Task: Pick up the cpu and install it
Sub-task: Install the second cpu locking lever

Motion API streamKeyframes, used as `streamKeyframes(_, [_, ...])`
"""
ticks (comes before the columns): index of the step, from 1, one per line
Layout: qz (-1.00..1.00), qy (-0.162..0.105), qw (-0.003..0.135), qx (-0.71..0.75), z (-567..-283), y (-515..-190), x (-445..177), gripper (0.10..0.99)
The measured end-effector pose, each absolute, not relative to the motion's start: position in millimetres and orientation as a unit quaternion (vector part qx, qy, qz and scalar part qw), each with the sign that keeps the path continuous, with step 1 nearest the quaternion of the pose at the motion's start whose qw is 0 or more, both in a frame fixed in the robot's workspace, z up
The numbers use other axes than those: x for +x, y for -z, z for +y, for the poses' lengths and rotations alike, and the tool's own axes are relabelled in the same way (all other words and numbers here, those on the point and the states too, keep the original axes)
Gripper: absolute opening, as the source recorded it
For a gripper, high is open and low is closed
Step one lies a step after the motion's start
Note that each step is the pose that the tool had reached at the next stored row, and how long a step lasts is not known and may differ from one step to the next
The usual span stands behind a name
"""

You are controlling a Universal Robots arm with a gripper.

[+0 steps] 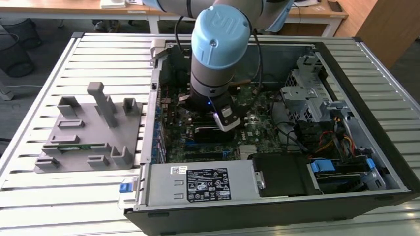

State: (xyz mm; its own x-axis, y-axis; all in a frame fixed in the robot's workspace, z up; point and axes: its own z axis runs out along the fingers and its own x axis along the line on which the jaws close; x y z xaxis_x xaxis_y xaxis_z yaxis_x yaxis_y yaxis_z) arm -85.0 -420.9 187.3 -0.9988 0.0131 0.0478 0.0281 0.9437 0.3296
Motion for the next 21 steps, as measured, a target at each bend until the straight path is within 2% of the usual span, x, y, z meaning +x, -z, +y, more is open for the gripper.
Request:
streamKeyframes(12, [-0.986,0.163,0.022,-0.011,-421,-190,-85,0.114])
streamKeyframes(21, [-0.986,0.163,0.022,-0.011,-421,-206,-85,0.114])
